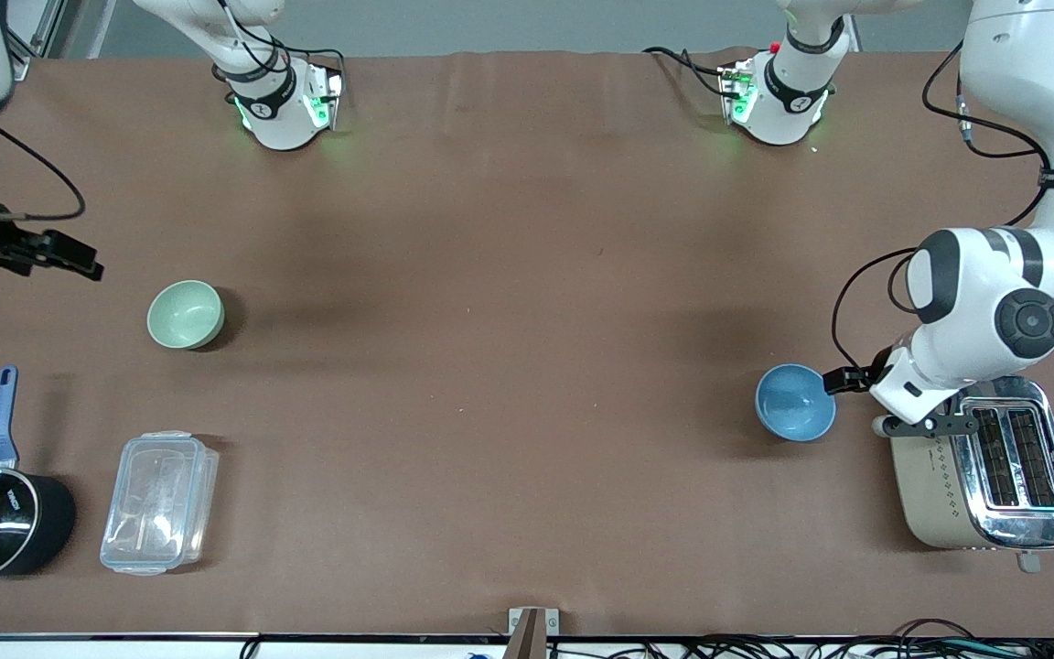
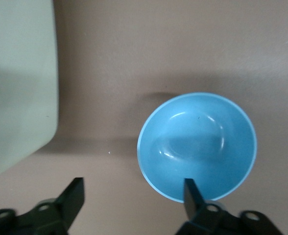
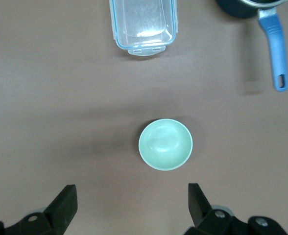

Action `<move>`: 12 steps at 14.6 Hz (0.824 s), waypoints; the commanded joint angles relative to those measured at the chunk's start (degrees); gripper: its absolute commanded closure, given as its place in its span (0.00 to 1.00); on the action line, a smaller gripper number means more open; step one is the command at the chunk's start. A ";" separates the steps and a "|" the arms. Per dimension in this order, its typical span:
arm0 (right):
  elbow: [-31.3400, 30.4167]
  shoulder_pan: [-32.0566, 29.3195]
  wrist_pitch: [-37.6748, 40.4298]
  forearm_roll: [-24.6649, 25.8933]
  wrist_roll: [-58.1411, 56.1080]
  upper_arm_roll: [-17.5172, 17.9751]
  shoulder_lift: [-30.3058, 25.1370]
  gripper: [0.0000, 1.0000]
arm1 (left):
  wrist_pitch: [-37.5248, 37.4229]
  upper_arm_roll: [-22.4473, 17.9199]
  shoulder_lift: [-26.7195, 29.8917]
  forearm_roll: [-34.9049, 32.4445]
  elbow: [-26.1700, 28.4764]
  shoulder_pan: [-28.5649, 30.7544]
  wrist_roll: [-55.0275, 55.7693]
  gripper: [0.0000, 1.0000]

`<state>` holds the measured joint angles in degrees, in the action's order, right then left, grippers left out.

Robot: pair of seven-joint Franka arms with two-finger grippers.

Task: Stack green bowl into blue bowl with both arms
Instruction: 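Reach the right gripper to the green bowl while the left gripper reaches the blue bowl, then grasp the green bowl rim with the right gripper while the left grasps the blue bowl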

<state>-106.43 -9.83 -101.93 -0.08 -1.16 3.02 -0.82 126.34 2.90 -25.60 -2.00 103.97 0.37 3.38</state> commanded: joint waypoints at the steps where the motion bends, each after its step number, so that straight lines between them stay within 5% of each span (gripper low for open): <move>1: -10.86 -1.77 -9.65 -1.24 -0.86 0.58 -1.38 0.01 | 2.59 0.26 -2.16 -1.16 0.26 0.07 0.84 0.31; 5: -18.97 -4.75 -17.41 -1.32 -3.05 0.49 -0.16 0.01 | 4.27 0.26 -5.41 -0.99 -0.09 -0.11 1.27 0.51; 8: -20.13 -9.84 -22.60 -1.67 -9.36 0.58 7.64 0.03 | 5.32 0.35 -6.56 -0.81 -0.17 -0.46 3.20 0.64; 12: -20.04 -14.51 -30.24 -8.07 -19.91 0.67 18.03 0.04 | 5.41 0.44 -8.50 -0.38 -1.49 -0.72 6.27 0.96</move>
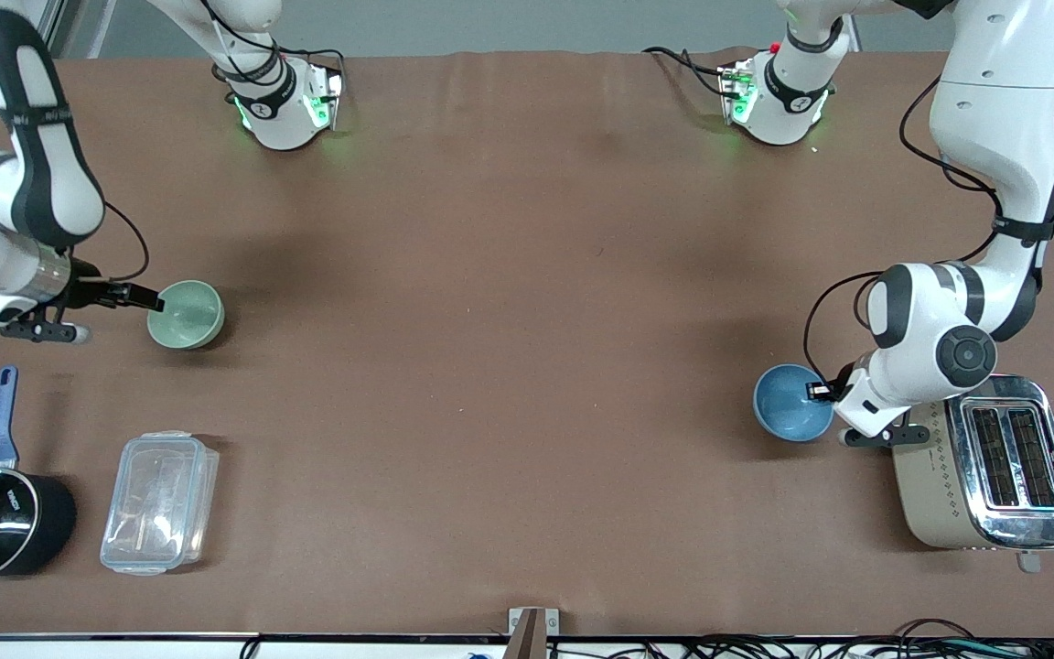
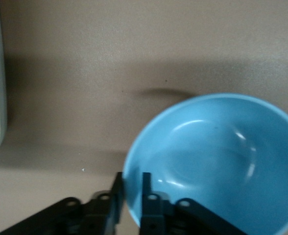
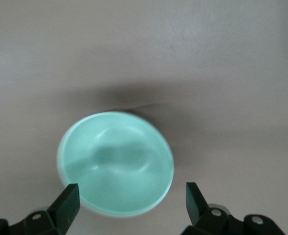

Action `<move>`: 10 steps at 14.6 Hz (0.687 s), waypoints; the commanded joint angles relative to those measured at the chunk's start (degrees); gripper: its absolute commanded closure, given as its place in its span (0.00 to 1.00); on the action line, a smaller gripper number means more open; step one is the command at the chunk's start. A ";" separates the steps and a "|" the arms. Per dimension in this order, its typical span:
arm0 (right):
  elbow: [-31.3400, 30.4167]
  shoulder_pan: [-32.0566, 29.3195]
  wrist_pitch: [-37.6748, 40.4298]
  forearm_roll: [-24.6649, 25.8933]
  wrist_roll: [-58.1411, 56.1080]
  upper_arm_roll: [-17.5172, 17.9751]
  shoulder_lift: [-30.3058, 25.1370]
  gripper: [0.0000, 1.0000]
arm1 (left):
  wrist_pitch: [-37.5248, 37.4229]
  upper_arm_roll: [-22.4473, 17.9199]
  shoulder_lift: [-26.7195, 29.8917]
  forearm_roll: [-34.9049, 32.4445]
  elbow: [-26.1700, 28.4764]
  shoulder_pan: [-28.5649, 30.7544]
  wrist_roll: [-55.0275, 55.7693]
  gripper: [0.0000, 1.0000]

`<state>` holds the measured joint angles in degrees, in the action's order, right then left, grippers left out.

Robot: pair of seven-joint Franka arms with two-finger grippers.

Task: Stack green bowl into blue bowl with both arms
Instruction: 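Grasp the green bowl rim with the right gripper while the left grasps the blue bowl, then carry the green bowl and the blue bowl toward each other mid-table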

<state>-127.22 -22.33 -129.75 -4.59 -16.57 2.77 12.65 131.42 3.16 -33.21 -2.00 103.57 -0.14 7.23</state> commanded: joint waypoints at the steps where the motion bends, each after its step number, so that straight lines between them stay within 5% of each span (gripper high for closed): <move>1: 0.75 -2.10 -2.79 -5.58 -6.09 0.92 5.88 0.05 | 0.24 0.27 -0.80 -0.37 -1.00 -0.21 4.44 0.99; 4: 0.75 -2.19 -2.88 -8.15 -7.86 0.92 8.18 0.24 | 0.15 2.97 0.42 0.42 -1.18 -0.30 11.81 1.00; 5: 0.66 -2.19 -2.70 -8.15 -8.38 0.92 8.18 0.48 | 0.06 5.00 1.12 0.42 -1.35 -0.30 14.72 1.00; 6: 0.66 -2.63 -2.27 -8.15 -11.26 0.92 8.18 0.84 | -0.29 6.49 1.48 0.42 -2.22 -0.48 17.53 1.00; 7: 0.74 -2.98 -2.18 -8.15 -12.77 0.92 8.18 0.96 | -0.90 8.60 1.74 0.42 -3.02 -0.48 20.60 1.00; 10: 0.75 -2.98 -2.00 -8.15 -13.05 0.92 8.18 1.00 | -2.49 15.11 1.31 -0.63 -4.78 -3.18 31.75 1.00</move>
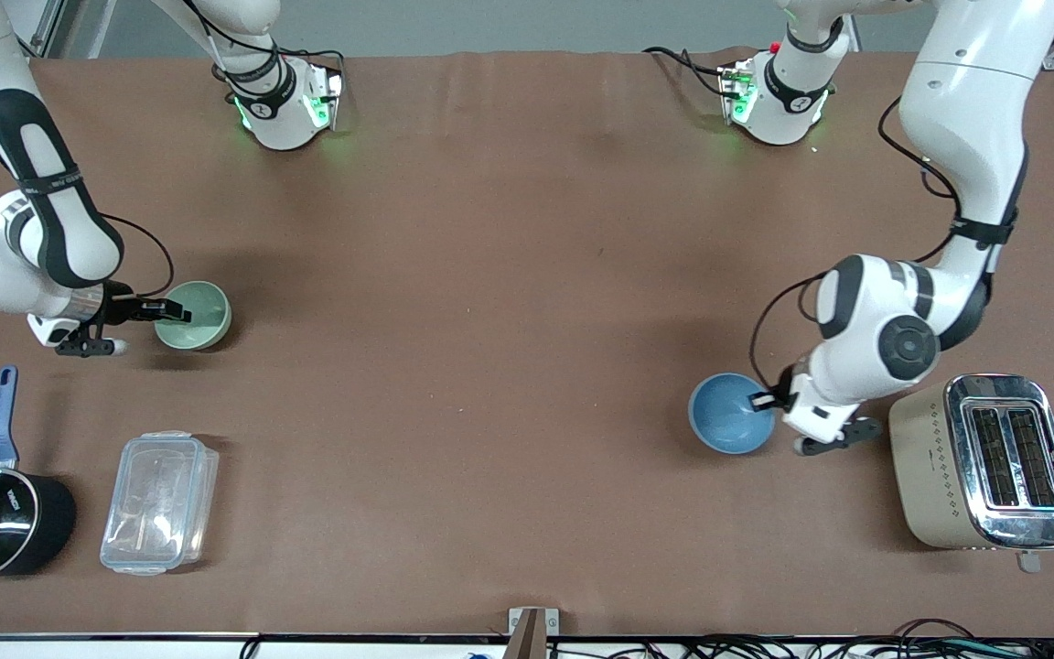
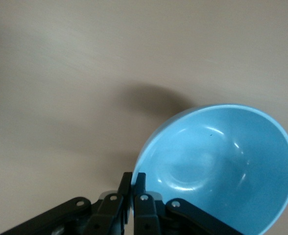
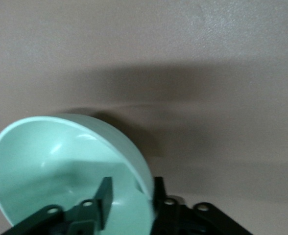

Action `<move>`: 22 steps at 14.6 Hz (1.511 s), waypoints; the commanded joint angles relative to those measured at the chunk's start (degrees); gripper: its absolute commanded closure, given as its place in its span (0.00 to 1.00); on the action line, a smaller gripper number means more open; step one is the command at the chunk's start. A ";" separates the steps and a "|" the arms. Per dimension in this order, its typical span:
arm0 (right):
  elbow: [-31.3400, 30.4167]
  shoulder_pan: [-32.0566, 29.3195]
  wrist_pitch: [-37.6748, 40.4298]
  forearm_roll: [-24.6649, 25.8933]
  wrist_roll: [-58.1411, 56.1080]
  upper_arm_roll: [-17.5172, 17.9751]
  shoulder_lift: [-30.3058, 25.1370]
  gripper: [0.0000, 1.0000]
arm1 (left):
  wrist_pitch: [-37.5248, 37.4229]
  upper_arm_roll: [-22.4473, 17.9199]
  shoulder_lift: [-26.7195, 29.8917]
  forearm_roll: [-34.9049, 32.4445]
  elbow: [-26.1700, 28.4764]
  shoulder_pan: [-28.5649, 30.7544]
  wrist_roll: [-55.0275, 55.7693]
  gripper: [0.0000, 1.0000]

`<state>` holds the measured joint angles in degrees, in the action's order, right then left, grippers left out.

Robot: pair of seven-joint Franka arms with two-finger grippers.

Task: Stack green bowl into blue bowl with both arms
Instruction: 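Carry the green bowl and the blue bowl toward each other mid-table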

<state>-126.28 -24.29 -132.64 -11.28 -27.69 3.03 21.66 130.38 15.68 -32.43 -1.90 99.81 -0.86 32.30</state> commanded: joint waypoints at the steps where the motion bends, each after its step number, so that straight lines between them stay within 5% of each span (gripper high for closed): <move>1: -0.11 -1.02 1.16 -1.46 -2.01 0.66 -0.92 1.00 | -1.27 2.51 0.09 -0.74 -1.63 -5.87 9.42 1.00; 8: 2.88 0.29 13.36 -1.46 2.27 1.01 -8.02 1.00 | 1.10 2.42 -8.25 -0.56 -10.23 -23.73 28.66 1.00; 15: 4.98 17.92 16.81 -2.07 29.75 1.10 -14.28 1.00 | 9.45 1.11 -14.06 -0.56 -12.01 -30.60 34.23 0.99; 16: 6.73 21.53 16.63 -3.91 33.72 1.01 -14.10 1.00 | 9.63 1.02 -14.07 -0.65 -12.01 -30.78 34.05 0.85; 17: 8.67 25.22 16.45 -6.01 37.59 0.93 -13.67 1.00 | 9.55 0.76 -13.63 -0.65 -12.01 -30.52 34.05 0.36; 18: 9.99 28.21 15.76 -7.08 40.67 0.92 -12.70 1.00 | 9.02 0.14 -12.84 -0.74 -12.09 -30.17 33.88 0.00; 22: 17.62 38.24 11.88 -8.23 52.02 1.01 -5.16 1.00 | -3.77 -8.19 -4.50 -0.83 -15.42 -29.47 28.46 0.00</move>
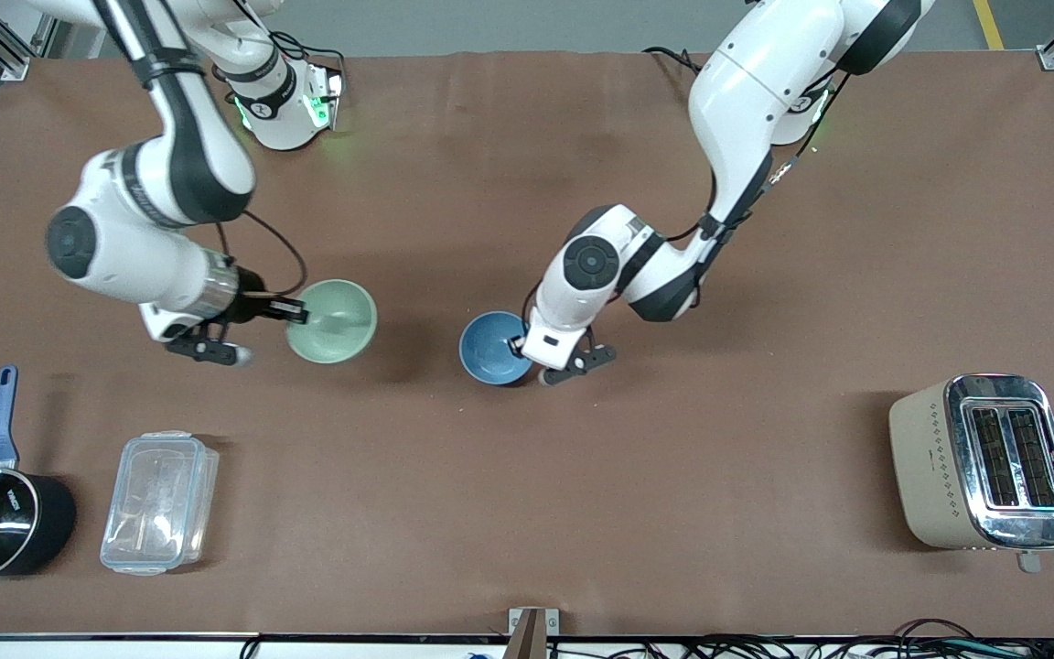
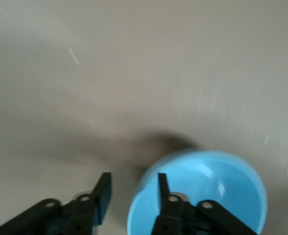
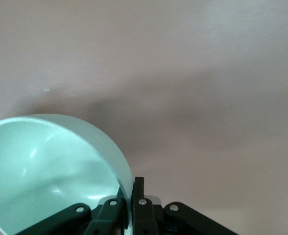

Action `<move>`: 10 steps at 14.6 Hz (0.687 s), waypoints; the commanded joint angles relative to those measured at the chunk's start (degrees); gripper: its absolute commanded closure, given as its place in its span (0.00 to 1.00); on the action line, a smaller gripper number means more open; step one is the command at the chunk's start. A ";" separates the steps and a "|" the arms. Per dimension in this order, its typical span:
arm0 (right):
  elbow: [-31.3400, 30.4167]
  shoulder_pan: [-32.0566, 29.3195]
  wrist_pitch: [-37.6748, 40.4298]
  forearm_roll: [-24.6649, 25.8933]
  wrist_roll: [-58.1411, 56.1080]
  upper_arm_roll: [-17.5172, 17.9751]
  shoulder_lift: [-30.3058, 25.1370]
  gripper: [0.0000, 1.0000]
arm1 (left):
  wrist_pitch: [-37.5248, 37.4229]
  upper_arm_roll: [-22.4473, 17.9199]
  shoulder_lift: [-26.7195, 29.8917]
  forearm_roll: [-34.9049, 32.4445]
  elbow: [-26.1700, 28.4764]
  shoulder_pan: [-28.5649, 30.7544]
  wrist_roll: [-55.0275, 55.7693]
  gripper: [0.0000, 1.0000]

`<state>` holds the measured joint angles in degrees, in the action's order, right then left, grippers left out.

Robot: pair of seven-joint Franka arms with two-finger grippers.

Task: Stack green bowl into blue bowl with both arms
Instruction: 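Carry the green bowl and the blue bowl toward each other mid-table, then lower the green bowl into the blue bowl while the left gripper releases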

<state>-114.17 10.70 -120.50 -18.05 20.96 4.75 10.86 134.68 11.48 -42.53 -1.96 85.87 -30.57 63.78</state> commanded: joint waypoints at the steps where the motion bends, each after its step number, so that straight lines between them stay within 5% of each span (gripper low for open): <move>1: 7.54 5.18 -0.44 -2.16 5.56 -0.71 7.67 1.00 | -12.20 -5.66 7.01 -0.77 -2.88 1.38 -6.52 0.00; 10: 9.14 20.22 -16.95 -5.06 19.45 -0.80 18.14 0.99 | -27.44 -7.96 21.69 -0.77 -3.43 23.95 -43.35 0.00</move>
<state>-106.09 28.80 -135.95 -21.82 37.97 4.64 27.58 108.88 2.80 -23.42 -2.00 81.06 -10.40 25.71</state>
